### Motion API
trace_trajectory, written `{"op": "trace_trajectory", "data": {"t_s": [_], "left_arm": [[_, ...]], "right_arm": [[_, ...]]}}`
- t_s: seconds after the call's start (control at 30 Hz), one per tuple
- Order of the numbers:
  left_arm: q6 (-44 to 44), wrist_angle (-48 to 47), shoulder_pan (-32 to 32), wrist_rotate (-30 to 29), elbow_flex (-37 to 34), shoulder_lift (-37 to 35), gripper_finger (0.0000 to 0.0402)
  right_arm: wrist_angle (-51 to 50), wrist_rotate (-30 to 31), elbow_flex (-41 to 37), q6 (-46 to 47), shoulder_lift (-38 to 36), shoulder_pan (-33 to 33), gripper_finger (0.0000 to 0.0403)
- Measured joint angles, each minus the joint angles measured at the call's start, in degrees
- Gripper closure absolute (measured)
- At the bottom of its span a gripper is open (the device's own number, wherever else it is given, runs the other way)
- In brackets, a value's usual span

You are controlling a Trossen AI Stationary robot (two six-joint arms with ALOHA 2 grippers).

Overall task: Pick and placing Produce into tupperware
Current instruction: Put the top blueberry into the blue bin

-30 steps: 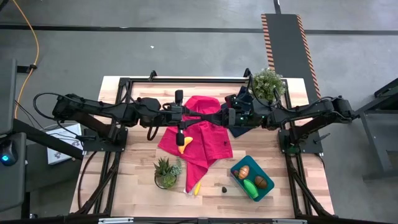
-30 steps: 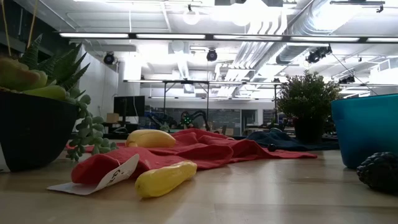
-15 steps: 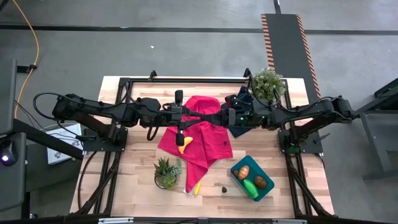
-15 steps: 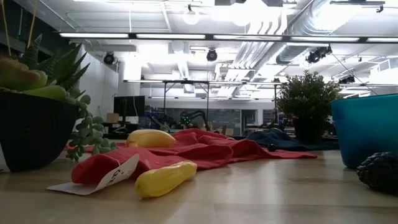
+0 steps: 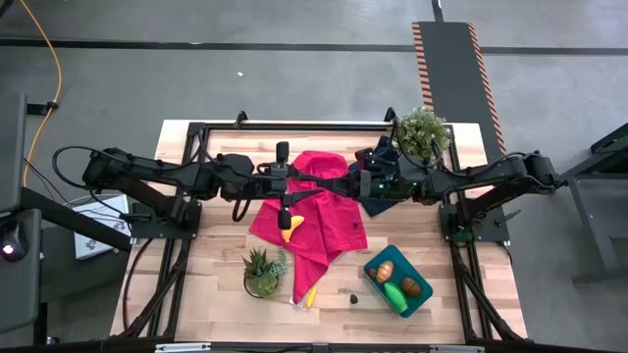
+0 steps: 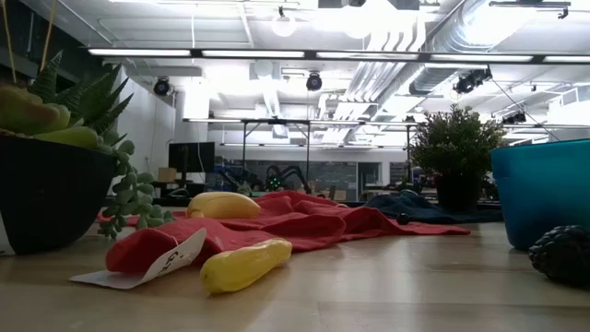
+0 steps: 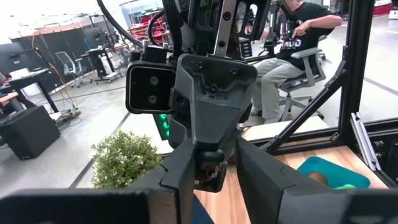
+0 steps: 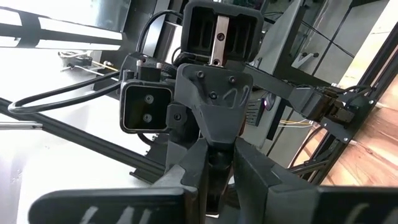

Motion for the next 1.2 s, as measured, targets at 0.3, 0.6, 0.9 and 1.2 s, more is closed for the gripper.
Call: {"op": "trace_trajectory", "data": {"t_s": [0.3,0.6,0.9,1.2], "left_arm": [[0.21,0.03,0.00,-1.21,0.00,0.04,0.0270],[1.11,-0.25,-0.02,-2.42,0.00,0.09,0.0245],[1.09,-1.06,0.04,-4.46,0.00,0.09,0.0241],[1.09,-3.74,0.07,-4.60,-0.02,-1.20,0.0246]], "right_arm": [[0.06,0.28,0.00,-0.11,0.02,-0.02,0.0357],[0.10,0.43,0.00,-0.16,0.02,0.00,0.0357],[0.33,0.42,0.04,-0.22,-0.02,0.96,0.0357],[0.44,0.95,0.04,-0.31,-0.02,0.96,0.0357]]}}
